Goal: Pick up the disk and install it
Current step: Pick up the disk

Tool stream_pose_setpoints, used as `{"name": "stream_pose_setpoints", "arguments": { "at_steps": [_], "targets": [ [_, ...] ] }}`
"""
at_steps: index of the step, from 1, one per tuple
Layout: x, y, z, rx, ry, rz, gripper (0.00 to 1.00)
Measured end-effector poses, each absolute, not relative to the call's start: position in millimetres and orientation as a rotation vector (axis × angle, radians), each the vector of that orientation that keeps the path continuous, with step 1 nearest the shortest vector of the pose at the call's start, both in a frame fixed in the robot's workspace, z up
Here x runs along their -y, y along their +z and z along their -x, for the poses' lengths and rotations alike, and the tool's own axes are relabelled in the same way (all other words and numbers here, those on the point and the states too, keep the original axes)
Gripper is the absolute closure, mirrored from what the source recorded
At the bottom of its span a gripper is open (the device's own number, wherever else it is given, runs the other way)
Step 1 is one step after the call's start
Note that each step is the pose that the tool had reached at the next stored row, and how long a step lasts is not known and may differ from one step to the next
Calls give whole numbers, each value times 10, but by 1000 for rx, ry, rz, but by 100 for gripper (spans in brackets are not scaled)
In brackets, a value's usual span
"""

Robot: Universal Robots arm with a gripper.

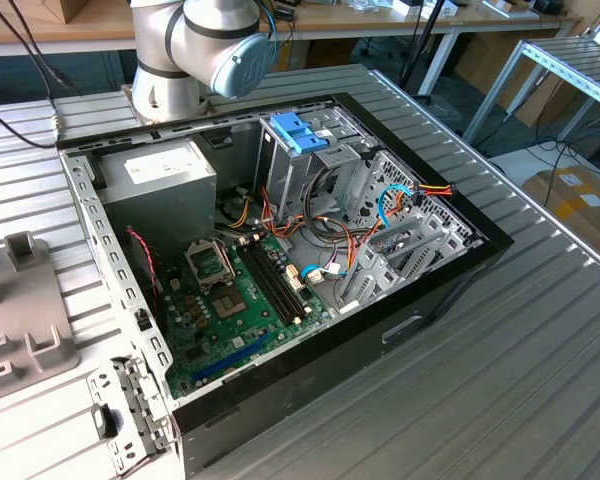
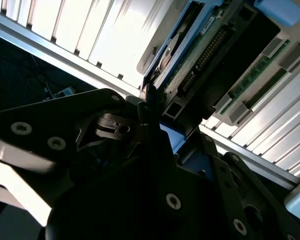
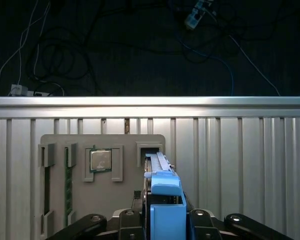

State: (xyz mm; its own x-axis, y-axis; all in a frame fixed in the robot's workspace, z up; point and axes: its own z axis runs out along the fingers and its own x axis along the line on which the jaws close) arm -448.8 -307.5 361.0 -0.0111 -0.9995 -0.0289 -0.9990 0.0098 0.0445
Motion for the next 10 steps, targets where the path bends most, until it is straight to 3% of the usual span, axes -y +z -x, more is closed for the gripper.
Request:
{"name": "stream_pose_setpoints", "arguments": {
  "at_steps": [10],
  "targets": [
    [3075,3725,4488,2225,-81,-2202,63]
  ]
}}
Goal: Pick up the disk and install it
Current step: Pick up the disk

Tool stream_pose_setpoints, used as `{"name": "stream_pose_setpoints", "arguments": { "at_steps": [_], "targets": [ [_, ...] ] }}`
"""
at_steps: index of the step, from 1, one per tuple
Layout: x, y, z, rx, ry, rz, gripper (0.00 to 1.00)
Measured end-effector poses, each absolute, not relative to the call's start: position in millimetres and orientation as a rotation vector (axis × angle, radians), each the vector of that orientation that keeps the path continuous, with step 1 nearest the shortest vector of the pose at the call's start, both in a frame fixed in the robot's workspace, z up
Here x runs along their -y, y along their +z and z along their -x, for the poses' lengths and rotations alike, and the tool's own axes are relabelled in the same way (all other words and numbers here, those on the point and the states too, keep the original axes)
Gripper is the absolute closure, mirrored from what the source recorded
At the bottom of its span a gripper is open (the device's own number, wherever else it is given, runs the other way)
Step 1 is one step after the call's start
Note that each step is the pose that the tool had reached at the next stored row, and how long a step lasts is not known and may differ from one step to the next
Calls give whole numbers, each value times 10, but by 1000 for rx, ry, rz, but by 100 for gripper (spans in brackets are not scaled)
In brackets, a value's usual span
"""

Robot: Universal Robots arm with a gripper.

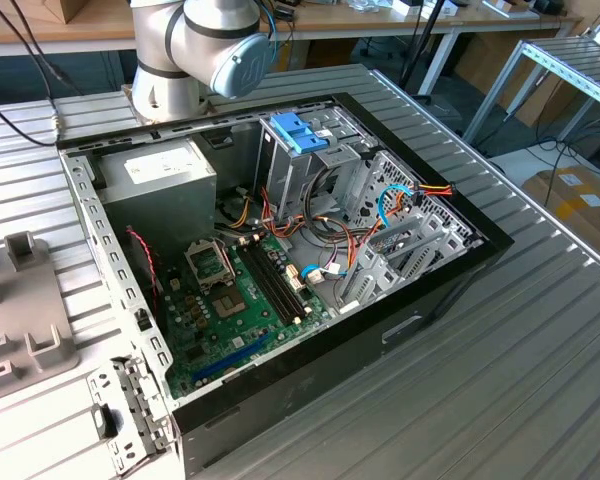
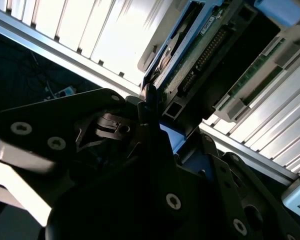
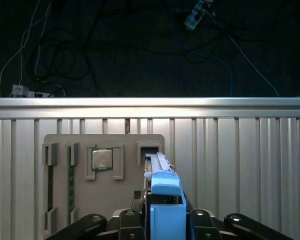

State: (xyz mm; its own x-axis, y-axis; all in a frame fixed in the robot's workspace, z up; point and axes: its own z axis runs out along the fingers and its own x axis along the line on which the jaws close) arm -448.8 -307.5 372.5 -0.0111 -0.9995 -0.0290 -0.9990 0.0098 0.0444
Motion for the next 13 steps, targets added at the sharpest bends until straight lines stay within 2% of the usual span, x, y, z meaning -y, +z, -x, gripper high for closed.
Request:
{"name": "stream_pose_setpoints", "arguments": {
  "at_steps": [13],
  "targets": [
    [3075,3908,4487,2225,-82,-2202,63]
  ]
}}
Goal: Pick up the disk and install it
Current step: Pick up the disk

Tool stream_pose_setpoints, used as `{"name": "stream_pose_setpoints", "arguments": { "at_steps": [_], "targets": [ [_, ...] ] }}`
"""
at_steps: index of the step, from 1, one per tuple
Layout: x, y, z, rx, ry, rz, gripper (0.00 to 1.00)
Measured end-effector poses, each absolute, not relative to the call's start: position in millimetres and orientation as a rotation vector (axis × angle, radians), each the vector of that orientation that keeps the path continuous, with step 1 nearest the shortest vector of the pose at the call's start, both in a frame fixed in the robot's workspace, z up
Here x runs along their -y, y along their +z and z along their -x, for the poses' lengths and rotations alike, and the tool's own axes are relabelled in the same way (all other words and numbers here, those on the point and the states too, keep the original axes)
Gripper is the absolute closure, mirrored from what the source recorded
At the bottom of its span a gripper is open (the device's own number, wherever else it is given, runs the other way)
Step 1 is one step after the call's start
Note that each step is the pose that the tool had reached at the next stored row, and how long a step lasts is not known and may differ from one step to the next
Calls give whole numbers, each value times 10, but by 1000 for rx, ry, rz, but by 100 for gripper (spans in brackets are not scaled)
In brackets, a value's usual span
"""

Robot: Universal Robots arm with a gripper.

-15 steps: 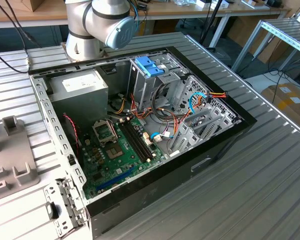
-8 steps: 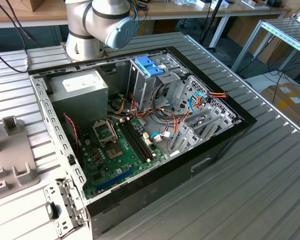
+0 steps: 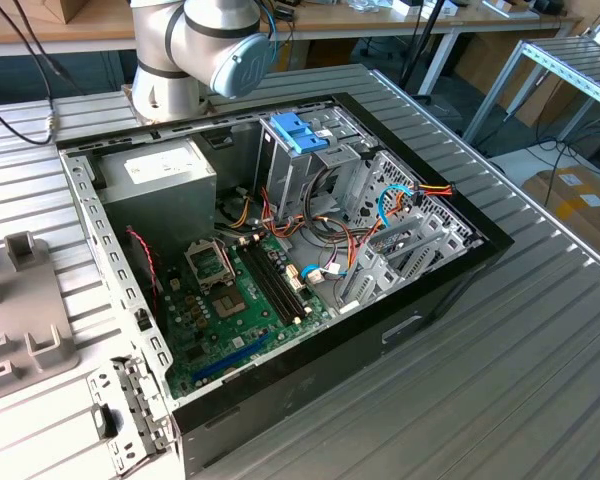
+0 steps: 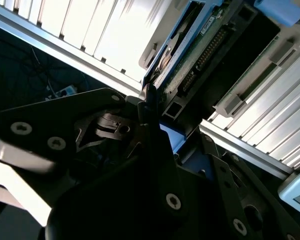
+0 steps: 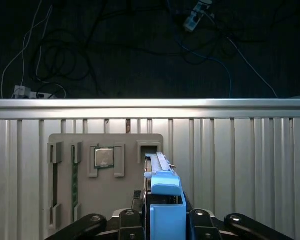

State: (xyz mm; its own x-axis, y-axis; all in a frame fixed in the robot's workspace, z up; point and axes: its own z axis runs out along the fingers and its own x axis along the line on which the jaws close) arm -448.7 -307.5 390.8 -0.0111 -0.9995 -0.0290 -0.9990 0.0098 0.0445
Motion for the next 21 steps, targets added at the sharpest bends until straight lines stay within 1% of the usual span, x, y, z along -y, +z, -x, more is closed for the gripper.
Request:
{"name": "stream_pose_setpoints", "arguments": {
  "at_steps": [21],
  "targets": [
    [3075,4201,4484,2225,-81,-2202,63]
  ]
}}
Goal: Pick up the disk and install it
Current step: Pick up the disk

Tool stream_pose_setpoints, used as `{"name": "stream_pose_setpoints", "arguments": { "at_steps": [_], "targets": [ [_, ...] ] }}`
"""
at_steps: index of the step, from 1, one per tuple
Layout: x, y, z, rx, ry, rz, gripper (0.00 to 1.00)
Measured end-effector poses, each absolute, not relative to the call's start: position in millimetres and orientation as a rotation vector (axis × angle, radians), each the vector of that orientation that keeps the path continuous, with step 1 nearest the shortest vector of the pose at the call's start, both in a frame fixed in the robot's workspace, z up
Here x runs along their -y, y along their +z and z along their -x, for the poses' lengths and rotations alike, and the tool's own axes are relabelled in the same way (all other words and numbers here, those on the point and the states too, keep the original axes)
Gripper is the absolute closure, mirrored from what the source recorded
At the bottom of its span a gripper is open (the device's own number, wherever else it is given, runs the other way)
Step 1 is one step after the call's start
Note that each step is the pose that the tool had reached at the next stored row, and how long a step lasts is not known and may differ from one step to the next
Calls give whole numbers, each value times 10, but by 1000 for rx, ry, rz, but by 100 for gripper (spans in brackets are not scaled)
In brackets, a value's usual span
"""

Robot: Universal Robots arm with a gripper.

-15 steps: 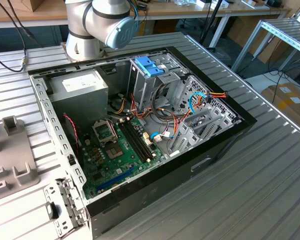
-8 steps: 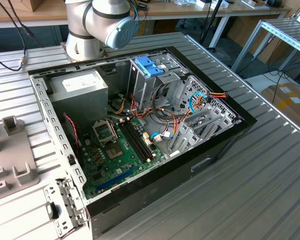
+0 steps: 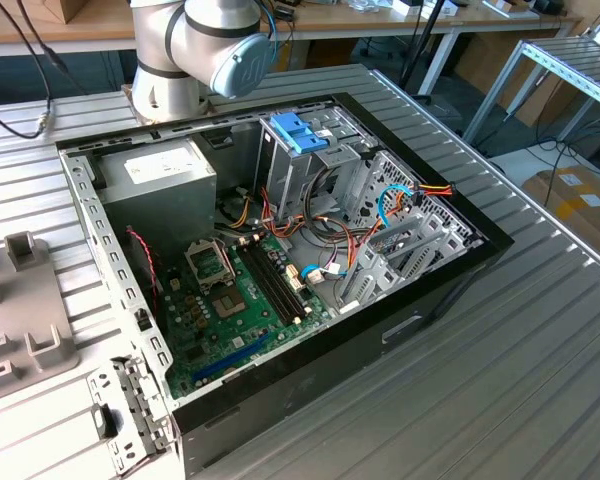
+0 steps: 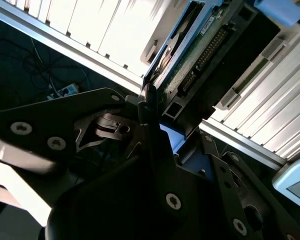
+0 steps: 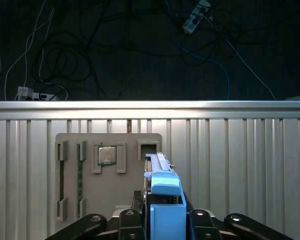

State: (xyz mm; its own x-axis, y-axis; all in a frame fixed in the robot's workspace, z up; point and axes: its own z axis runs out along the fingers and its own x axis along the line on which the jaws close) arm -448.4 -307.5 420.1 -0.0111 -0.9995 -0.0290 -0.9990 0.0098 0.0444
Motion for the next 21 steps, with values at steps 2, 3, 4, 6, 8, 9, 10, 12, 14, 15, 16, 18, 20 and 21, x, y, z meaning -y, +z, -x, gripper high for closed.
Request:
{"name": "stream_pose_setpoints", "arguments": {
  "at_steps": [2,3,4,6,8,9,10,12,14,15,16,18,20,21],
  "targets": [
    [3075,4226,4484,2225,-81,-2201,63],
    [3075,4242,4484,2225,-81,-2201,63],
    [3075,4254,4483,2225,-81,-2202,63],
    [3075,4279,4483,2225,-81,-2202,63],
    [3075,4314,4483,2225,-81,-2202,63],
    [3075,4327,4483,2225,-81,-2201,63],
    [3075,4354,4482,2225,-81,-2202,63],
    [3075,4405,4481,2225,-81,-2202,63],
    [3075,4436,4481,2225,-81,-2202,63],
    [3075,4449,4480,2225,-81,-2202,63],
    [3075,4463,4480,2225,-81,-2202,63],
    [3075,4518,4479,2225,-81,-2201,63],
    [3075,4548,4478,2225,-81,-2202,63],
    [3075,4573,4478,2225,-81,-2202,63]
  ]
}}
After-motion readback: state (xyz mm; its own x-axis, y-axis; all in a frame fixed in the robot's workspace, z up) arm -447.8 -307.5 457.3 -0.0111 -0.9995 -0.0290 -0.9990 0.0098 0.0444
